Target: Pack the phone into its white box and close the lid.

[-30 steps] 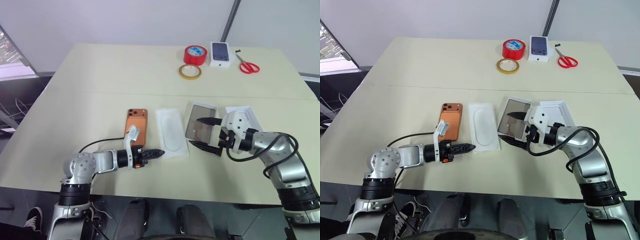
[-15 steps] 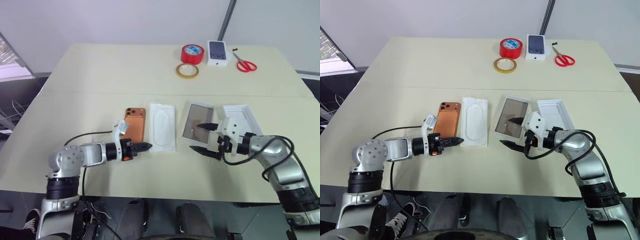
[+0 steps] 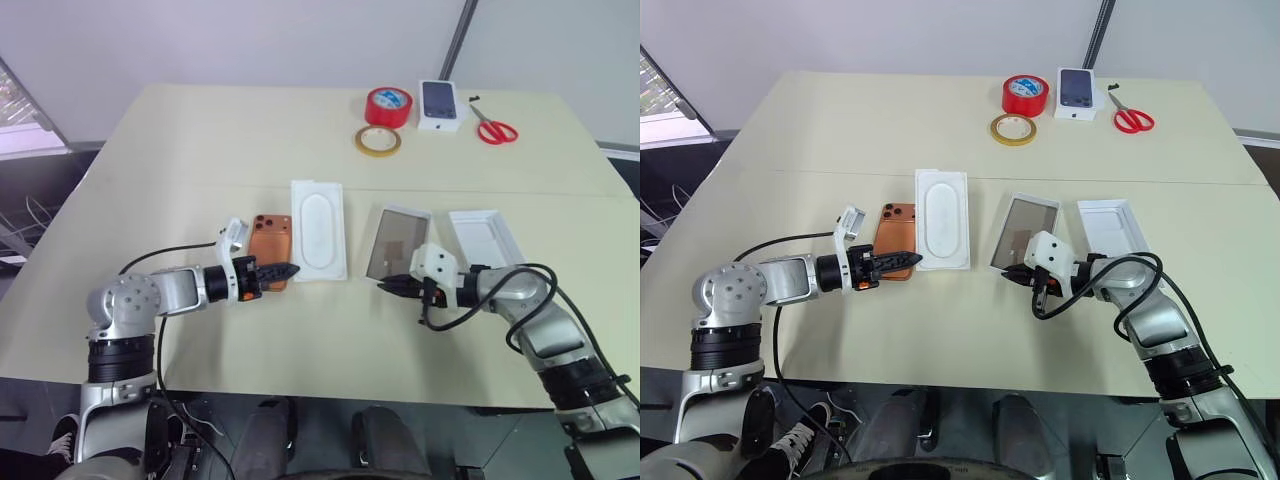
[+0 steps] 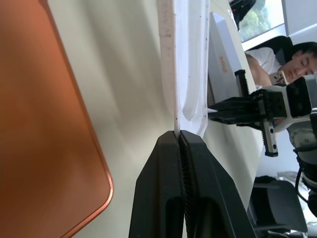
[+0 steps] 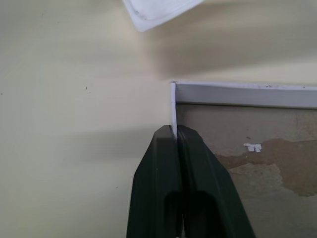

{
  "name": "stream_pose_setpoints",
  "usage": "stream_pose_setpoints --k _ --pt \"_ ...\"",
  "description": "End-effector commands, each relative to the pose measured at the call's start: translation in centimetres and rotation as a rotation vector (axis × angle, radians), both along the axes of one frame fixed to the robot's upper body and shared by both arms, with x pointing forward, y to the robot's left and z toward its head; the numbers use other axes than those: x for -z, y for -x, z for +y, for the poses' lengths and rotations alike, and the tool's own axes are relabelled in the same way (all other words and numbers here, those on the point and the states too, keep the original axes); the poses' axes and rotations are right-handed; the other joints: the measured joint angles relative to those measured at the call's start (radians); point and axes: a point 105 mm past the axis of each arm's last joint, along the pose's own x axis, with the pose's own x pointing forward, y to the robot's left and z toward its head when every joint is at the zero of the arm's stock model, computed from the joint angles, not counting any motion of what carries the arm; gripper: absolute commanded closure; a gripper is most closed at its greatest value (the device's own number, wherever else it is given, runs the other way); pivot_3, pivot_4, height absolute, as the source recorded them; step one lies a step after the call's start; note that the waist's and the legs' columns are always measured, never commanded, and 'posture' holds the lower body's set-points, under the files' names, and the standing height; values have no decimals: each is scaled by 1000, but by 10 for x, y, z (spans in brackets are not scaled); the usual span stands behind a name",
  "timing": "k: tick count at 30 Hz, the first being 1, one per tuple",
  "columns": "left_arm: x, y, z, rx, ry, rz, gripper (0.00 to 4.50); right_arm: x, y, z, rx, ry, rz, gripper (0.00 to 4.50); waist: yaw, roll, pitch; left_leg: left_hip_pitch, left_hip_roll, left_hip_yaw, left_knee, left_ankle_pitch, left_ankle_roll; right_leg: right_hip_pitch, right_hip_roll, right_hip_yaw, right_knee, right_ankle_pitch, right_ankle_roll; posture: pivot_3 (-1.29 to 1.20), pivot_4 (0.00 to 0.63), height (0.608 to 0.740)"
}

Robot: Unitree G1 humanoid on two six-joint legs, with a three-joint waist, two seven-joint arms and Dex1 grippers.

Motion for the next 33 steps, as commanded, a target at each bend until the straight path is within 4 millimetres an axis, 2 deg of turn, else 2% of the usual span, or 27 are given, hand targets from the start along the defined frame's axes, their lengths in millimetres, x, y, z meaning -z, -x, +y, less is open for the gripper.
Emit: stream_pose_setpoints --k 1,4,9,11,13,17,19,20,22,25,28,30,33 --pt "-17 -1 -1 0 49 -58 4500 -18 5 16 -73 -56 -40 4462 0 0 0 0 0 0 0 0 0 0 0 0 0 0 0 0 150 740" --pt "-22 -2 -4 3 90 -63 4500 -25 18 30 -166 -79 -87 4462 -1 0 1 0 0 0 0 0 0 0 0 0 0 0 0 0 150 740" --pt "-20 -3 -17 16 99 -53 4500 -8 39 42 -274 -42 -69 4462 3 -1 1 0 0 0 0 0 0 0 0 0 0 0 0 0 150 740" --pt "-19 -2 -23 26 100 -54 4500 -8 38 41 -272 -45 -63 3880 2 -1 1 0 0 0 1 0 0 0 0 0 0 0 0 0 150 740" --pt "-16 0 -27 31 98 -43 4500 -9 36 41 -263 -43 -80 3071 2 -1 1 0 0 0 1 0 0 1 0 0 0 0 0 0 150 740" --pt "-13 5 -31 39 100 -25 4500 -22 30 31 -190 -74 -117 992 2 -1 1 0 0 0 1 0 0 0 1 0 0 0 0 0 150 740" --pt "-11 9 -33 50 103 -11 4500 -32 29 16 -134 -101 -110 992 4 -1 1 0 0 0 1 0 0 0 1 0 0 0 0 0 150 740" --pt "-9 11 -35 56 101 -2 4500 -32 32 2 -108 -86 -85 992 5 -1 1 0 0 0 1 0 0 0 1 0 0 0 0 0 150 740" --pt "-6 14 -40 61 110 11 4500 -28 33 -28 -40 -30 -59 992 11 -1 1 0 0 -1 1 0 0 1 0 0 0 0 0 0 150 740" --pt "-1 15 -45 64 102 29 4500 -24 33 -53 20 14 -39 992 4 -3 2 0 -1 -1 1 0 0 3 -1 -1 -2 0 0 0 150 740" --pt "4 24 -54 119 90 46 4500 -18 24 -82 97 93 -78 992 -1 -2 2 2 0 0 1 0 0 3 0 0 -2 0 0 0 150 740" --pt "8 27 -57 139 69 49 4500 -23 17 -84 117 81 -107 992 -1 -2 2 1 0 0 0 0 0 3 1 0 -1 0 0 0 150 740" --pt "8 29 -58 157 70 49 4500 -29 11 -77 113 44 -133 992 -4 -2 2 1 1 0 0 0 0 2 2 1 -1 0 0 0 150 740"
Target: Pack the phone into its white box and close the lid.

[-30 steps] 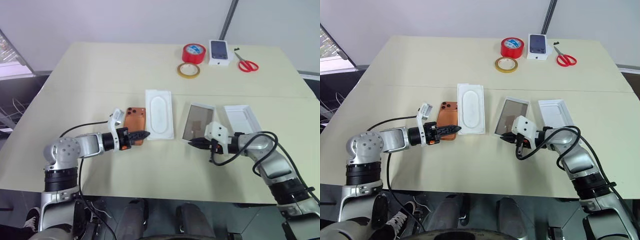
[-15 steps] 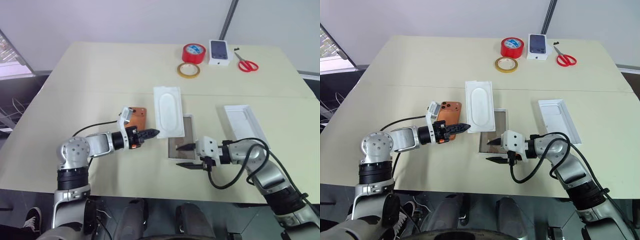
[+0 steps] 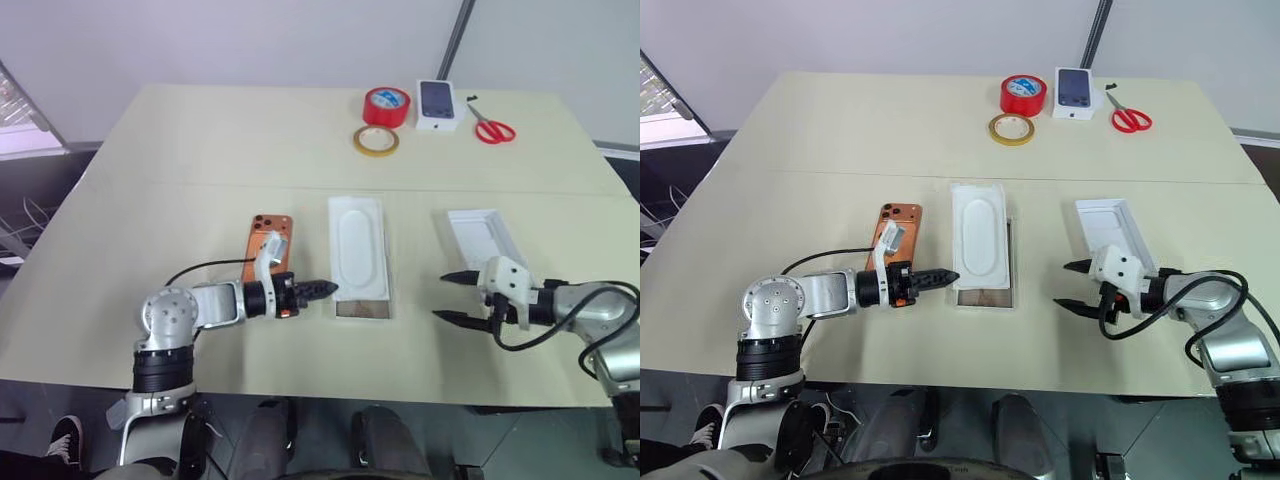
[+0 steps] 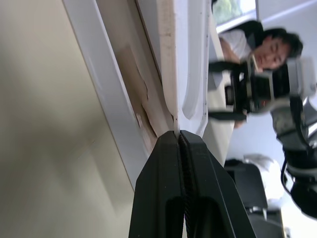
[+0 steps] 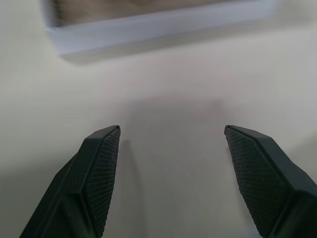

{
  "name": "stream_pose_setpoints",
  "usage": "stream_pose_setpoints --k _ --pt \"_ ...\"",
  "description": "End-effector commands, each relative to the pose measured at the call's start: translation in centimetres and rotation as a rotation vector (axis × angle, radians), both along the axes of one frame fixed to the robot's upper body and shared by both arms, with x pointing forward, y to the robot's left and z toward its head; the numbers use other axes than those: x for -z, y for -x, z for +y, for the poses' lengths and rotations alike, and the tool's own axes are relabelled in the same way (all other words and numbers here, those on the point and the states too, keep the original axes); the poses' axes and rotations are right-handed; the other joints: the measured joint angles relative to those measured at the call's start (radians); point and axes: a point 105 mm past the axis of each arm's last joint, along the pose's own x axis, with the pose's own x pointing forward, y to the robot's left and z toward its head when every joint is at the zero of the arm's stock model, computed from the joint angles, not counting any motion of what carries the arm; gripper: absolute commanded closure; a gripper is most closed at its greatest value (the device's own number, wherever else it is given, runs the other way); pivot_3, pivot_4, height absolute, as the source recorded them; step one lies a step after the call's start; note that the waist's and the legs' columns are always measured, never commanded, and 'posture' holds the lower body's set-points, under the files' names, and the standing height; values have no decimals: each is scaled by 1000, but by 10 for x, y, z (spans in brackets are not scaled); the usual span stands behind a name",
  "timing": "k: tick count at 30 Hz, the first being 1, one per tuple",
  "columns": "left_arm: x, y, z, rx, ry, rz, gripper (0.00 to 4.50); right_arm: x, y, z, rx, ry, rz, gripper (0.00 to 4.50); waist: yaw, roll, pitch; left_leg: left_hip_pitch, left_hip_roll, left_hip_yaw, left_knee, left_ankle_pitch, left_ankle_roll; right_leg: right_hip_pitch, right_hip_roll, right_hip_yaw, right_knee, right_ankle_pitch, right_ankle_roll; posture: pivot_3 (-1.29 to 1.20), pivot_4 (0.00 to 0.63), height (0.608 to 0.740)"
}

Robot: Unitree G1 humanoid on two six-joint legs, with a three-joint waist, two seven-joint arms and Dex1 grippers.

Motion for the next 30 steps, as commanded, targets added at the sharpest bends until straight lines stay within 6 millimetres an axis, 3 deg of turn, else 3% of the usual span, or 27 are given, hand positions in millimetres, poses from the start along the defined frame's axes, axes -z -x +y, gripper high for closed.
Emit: stream_pose_setpoints --k 1,5,8,11,15,18,23,26,30 --pt "-9 5 -2 35 18 -42 4500 -17 -8 9 -17 -33 -85 992 1 0 0 0 1 0 0 0 0 0 0 0 0 0 0 0 150 740" --pt "-8 4 -3 39 10 -48 4500 -17 -11 14 -22 -41 -105 992 9 0 0 0 0 0 0 0 0 0 0 0 0 0 0 0 150 740" --pt "-6 0 -4 27 -19 -54 3600 -26 -16 19 -18 -74 -135 938 9 0 0 0 0 0 1 0 0 1 0 0 0 0 0 0 150 740" --pt "-8 -2 -5 27 -45 -98 2185 -38 -21 26 -16 -122 -166 938 8 0 0 0 0 0 1 0 0 1 0 0 0 0 0 0 150 740" --pt "-16 -5 -3 10 -26 -129 2185 -54 -24 44 -32 -262 -176 938 6 0 0 0 1 0 0 1 -1 0 0 0 0 0 0 0 150 740" --pt "-27 -8 3 -6 -26 -200 2121 -55 -26 68 -50 -361 -129 1830 6 0 0 0 1 -1 0 1 -2 0 1 0 0 0 0 0 150 740" --pt "-36 -19 24 -65 -247 -550 2121 -43 -37 102 -50 -344 -175 4411 3 0 0 0 1 0 -1 2 -4 -1 1 0 0 0 0 0 150 740" --pt "-35 -32 49 -132 -413 -797 2121 -27 -49 117 -22 -259 -203 4468 0 1 0 0 0 1 -3 3 -6 -3 0 1 0 0 -1 0 150 740" --pt "-29 -41 75 -190 -514 -917 2121 -10 -50 132 -57 -158 -201 4468 8 1 0 -2 0 1 -5 2 -4 -6 -1 2 0 0 -2 0 150 740"
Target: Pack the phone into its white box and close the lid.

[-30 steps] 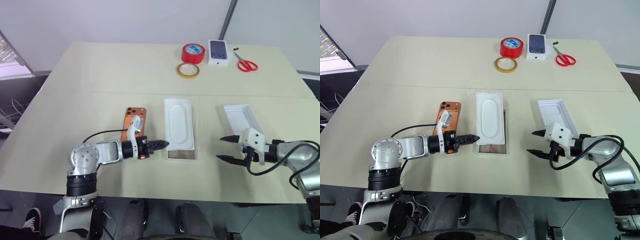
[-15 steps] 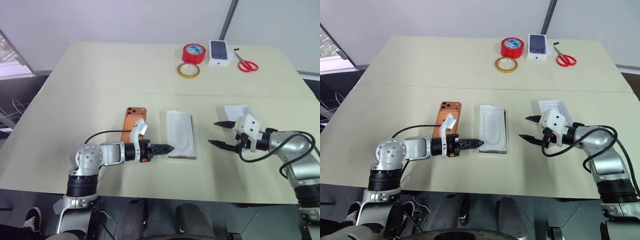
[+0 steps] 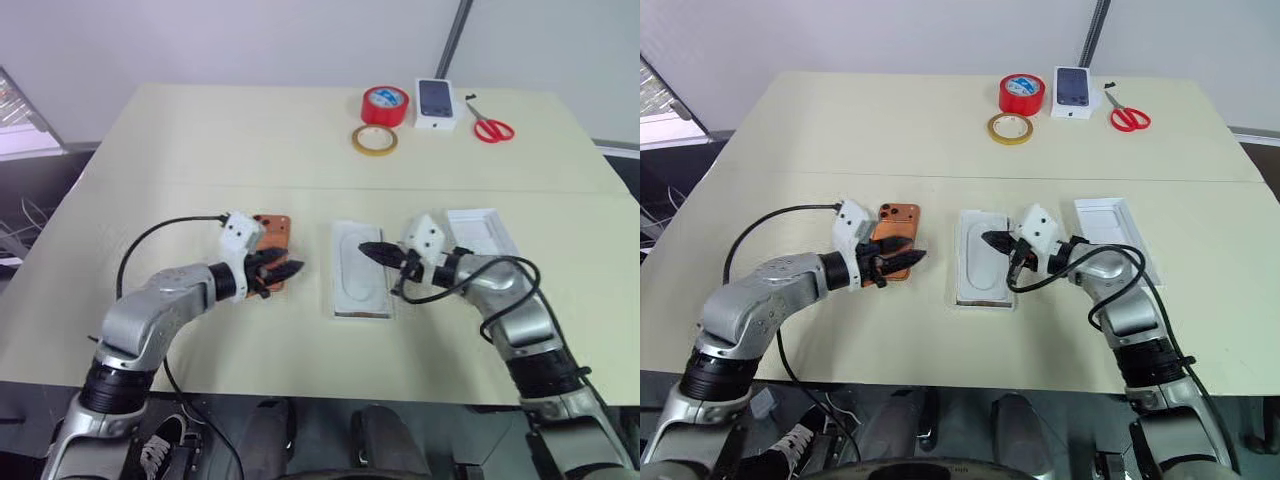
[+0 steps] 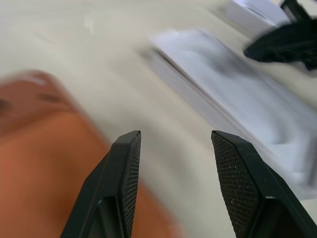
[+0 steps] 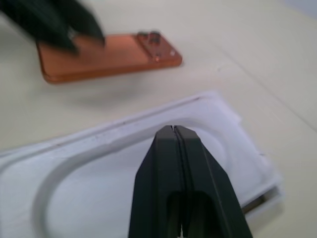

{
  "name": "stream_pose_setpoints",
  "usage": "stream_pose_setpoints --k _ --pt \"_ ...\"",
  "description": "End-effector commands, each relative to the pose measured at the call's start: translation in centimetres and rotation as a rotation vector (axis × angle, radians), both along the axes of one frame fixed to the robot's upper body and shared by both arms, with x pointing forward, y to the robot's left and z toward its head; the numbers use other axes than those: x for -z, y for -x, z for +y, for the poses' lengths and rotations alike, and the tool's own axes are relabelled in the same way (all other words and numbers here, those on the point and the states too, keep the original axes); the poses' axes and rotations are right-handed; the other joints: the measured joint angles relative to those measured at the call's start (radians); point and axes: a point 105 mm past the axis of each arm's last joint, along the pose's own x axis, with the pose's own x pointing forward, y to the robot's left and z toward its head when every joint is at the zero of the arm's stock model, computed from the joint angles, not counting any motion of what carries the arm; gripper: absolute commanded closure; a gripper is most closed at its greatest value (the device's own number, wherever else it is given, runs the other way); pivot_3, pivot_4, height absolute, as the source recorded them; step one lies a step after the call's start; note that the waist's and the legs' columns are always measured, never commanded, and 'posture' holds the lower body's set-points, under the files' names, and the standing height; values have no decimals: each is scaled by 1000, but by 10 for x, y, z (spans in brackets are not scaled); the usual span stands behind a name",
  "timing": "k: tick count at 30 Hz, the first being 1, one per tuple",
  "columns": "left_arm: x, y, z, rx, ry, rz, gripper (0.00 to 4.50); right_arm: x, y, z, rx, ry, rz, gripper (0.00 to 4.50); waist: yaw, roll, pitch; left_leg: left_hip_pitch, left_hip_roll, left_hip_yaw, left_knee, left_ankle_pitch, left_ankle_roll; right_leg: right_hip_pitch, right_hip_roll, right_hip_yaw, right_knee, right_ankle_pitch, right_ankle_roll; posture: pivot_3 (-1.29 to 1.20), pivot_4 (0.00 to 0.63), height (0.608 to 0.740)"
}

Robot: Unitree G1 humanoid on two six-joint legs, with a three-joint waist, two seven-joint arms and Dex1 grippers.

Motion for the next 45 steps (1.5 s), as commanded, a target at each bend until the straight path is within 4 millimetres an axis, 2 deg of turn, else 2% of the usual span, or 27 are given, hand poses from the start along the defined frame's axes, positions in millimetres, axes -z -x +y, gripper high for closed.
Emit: stream_pose_setpoints --k 1,7,11,18,21,23,26,30,35,39,42,45 --pt "-6 -6 14 -30 -66 -138 2121 3 1 13 -48 85 -51 4468 1 0 0 0 0 0 0 0 0 -1 0 0 0 0 0 0 150 740" --pt "-1 -6 25 -40 -78 -160 2121 29 27 4 -207 310 37 4468 2 0 0 0 -1 0 0 -1 1 0 -3 -1 0 0 0 0 150 740" --pt "-3 -8 29 -70 -81 -194 2121 28 35 1 -249 330 81 4468 -1 0 0 0 -1 0 0 -1 2 0 -3 -1 0 0 0 0 150 740" --pt "-2 -9 32 -83 -62 -191 2121 17 26 10 -213 278 41 4468 -8 0 0 0 -1 0 0 -1 2 0 -3 -1 0 0 0 0 150 740" --pt "3 -13 45 -132 -5 -68 2121 0 18 18 -172 184 0 4468 -10 0 0 0 -1 0 0 -1 2 0 -3 -1 1 0 0 0 150 740" --pt "4 -17 57 -180 57 32 2121 -20 4 21 -100 93 -54 4468 -18 0 0 0 -1 0 0 -1 2 -1 -3 -1 1 0 1 0 150 740" --pt "-8 -24 77 -258 179 138 2121 -47 -9 33 -61 -21 -94 4468 -24 0 0 0 -1 -1 0 -1 2 -1 -1 -2 2 1 1 0 150 740" --pt "-12 -24 81 -243 275 284 2121 -59 -10 61 -118 -6 -158 4468 -26 -1 1 0 1 -2 0 0 1 -2 1 -2 3 0 1 0 150 740" --pt "-5 -19 73 -194 380 473 2121 -40 -14 91 -162 125 -108 4468 -29 -1 1 -1 1 -2 1 0 1 -2 2 -2 5 0 1 0 150 740" --pt "5 -14 70 -176 351 565 2121 -24 -21 107 -169 256 -49 4468 -28 -1 1 -1 1 -2 2 0 1 -3 3 -2 6 0 1 0 150 740" --pt "10 -13 68 -166 348 613 2121 -19 -23 119 -182 273 7 4468 -28 -1 1 -1 1 -2 2 0 0 -3 3 -2 6 0 1 0 150 740" --pt "16 -16 68 -187 344 650 2121 -6 -23 124 -192 331 33 4468 -24 -1 1 -1 1 -2 1 0 0 -3 3 -2 6 0 1 0 150 740"
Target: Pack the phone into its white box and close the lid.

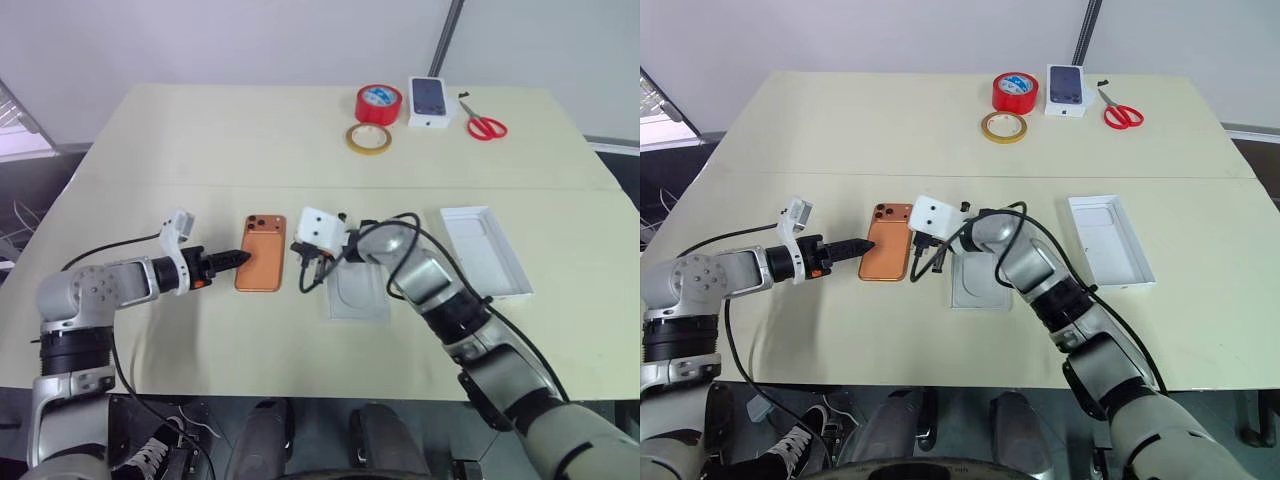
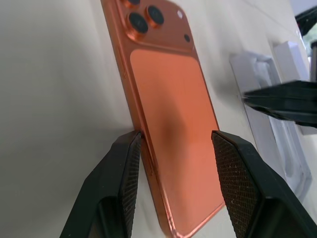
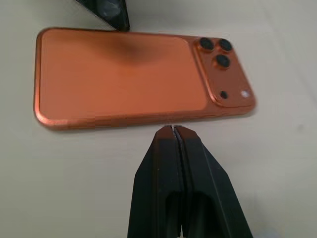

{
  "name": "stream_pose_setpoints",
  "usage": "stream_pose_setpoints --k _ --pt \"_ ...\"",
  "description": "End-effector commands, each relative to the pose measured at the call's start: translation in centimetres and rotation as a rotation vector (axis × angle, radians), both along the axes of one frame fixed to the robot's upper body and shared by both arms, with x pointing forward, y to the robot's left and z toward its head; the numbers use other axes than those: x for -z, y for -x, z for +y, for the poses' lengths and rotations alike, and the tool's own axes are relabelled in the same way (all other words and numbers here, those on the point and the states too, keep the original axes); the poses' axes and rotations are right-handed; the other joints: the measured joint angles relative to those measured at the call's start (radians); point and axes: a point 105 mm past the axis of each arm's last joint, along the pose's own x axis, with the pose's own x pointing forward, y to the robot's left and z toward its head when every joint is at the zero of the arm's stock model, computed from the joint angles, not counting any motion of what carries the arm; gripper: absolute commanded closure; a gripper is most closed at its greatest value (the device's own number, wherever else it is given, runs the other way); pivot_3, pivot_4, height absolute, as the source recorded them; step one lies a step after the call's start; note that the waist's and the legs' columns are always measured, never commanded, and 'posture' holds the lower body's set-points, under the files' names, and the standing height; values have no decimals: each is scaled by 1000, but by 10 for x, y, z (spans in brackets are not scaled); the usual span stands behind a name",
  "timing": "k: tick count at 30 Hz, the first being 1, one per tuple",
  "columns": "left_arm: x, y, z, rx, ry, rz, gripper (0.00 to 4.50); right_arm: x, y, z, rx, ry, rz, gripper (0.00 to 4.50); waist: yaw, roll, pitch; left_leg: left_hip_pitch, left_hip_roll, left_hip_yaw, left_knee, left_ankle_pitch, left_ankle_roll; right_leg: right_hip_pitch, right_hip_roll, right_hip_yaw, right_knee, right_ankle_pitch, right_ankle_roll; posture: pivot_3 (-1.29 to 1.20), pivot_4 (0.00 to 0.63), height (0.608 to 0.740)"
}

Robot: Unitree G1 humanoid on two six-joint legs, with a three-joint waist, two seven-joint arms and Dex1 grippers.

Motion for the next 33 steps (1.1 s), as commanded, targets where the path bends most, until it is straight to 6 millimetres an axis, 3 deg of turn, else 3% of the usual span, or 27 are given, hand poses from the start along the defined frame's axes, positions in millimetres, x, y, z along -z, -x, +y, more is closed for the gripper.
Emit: stream_pose_setpoints --k 1,5,12,15,20,33 --pt "2 -1 -3 15 4 34 2121 8 1 6 -20 65 -3 4468 3 0 0 0 0 0 0 0 0 0 0 0 0 0 0 0 150 740" --pt "8 -3 -7 17 -26 45 2121 19 0 2 -20 135 -11 4468 2 0 -1 1 -1 0 0 0 0 0 -1 0 0 0 0 0 150 740" --pt "7 -7 -13 32 -37 34 2121 13 -4 1 -5 114 -7 4468 5 0 -1 1 -1 -1 0 0 -1 0 -2 0 0 0 0 0 150 740" --pt "10 -8 -22 53 -15 49 2121 18 -2 2 -19 137 -21 4468 5 0 -1 1 -1 -1 0 0 -1 0 -2 -1 0 0 0 0 150 740" --pt "2 -5 -56 134 109 91 2121 18 -3 2 -18 138 -29 4468 8 0 -2 2 -2 -2 0 0 -1 0 -2 -2 0 0 0 0 150 740" --pt "-10 -16 -22 -5 136 58 2121 20 -6 -7 3 138 -31 4468 -4 -1 -2 1 -1 -2 -2 1 -3 0 -1 -1 1 0 0 0 150 740"
